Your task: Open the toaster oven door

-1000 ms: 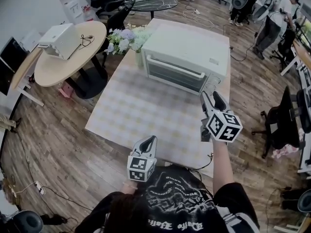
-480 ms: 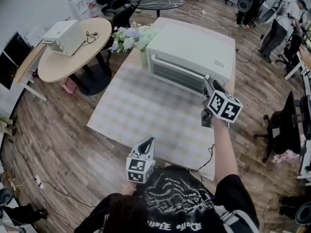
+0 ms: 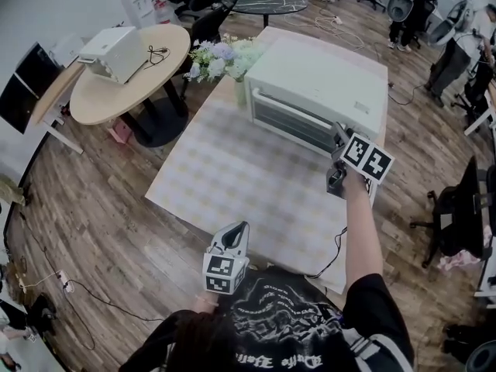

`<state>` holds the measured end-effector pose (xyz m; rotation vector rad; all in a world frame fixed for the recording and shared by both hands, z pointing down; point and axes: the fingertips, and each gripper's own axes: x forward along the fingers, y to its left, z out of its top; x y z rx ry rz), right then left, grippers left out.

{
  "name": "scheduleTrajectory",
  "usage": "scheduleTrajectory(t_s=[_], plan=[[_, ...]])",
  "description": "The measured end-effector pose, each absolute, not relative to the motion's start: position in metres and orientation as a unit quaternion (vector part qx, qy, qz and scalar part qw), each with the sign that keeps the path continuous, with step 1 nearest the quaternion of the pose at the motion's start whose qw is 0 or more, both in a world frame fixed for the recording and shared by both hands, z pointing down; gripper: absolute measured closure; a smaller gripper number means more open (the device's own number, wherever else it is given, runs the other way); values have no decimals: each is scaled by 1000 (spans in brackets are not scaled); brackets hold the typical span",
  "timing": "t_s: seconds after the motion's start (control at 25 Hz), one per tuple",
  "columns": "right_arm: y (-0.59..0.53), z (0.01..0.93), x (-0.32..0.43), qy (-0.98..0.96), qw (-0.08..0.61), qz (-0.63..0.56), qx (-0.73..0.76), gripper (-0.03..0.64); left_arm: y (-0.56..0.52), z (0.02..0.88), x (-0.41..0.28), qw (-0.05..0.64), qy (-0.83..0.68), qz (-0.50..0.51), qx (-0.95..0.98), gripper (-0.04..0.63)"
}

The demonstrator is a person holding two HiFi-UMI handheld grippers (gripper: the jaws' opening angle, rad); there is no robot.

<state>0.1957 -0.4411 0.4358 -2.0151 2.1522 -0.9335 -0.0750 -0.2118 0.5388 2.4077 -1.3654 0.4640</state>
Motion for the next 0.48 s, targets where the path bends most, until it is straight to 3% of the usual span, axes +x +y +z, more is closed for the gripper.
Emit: scheduleTrajectory(t_s=[0.48], plan=[[-448, 438, 192, 695, 10, -307, -650, 436, -219, 542, -87, 167, -487, 170, 840, 577]])
